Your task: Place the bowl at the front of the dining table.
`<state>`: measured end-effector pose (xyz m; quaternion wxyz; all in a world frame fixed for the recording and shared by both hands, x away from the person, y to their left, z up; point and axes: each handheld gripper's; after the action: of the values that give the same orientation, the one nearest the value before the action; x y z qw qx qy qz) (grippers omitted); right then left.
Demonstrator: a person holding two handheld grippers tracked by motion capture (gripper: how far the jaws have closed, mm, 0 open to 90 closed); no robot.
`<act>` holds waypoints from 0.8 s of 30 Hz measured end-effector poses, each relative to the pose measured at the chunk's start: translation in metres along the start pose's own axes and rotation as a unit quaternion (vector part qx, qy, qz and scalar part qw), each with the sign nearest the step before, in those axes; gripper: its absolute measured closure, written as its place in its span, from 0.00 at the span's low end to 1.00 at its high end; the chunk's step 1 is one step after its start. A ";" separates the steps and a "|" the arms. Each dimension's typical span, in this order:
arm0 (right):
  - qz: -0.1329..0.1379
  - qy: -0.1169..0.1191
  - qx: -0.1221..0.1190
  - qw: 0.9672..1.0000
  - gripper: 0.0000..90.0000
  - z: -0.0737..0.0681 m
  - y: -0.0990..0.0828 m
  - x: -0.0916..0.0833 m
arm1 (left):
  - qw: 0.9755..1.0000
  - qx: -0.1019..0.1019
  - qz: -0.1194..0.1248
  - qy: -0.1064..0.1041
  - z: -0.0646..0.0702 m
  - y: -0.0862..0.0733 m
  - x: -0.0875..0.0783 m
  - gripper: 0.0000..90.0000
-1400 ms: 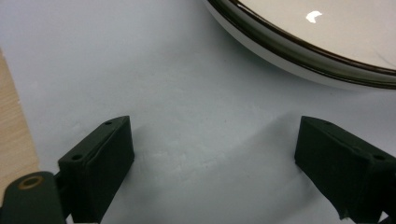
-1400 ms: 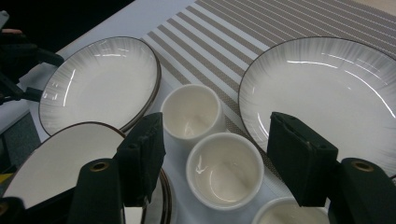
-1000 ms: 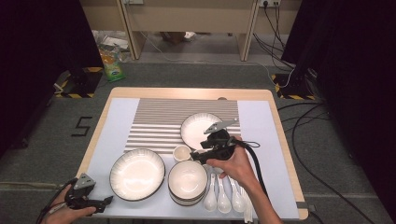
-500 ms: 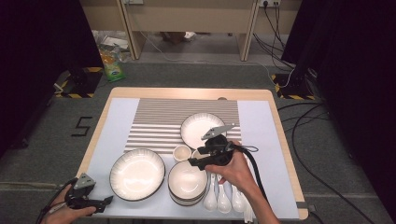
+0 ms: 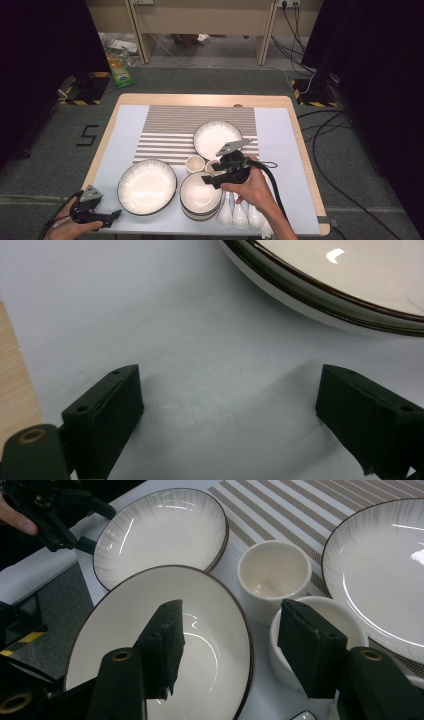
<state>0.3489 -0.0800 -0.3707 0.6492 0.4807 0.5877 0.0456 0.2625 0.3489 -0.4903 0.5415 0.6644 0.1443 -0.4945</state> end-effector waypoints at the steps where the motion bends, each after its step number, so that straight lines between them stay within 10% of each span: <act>1: -0.002 -0.001 -0.002 1.000 0.49 -0.001 -0.001 0.000 | 1.000 0.000 0.000 0.000 0.000 0.000 0.000 0.11; 24: -0.028 0.000 -0.015 0.999 0.67 -0.001 -0.008 0.011 | 1.000 -0.002 0.009 0.001 0.000 -0.002 0.000 0.11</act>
<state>0.3478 -0.0769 -0.3835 0.6577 0.4540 0.6000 0.0358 0.2611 0.3490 -0.4915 0.5470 0.6650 0.1395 -0.4890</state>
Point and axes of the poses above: each handheld gripper's, and its own axes: x roughly forward along the jaws, y roughly out of its top, z roughly to its right, and after that the axes turned 4 degrees about -y, right-handed
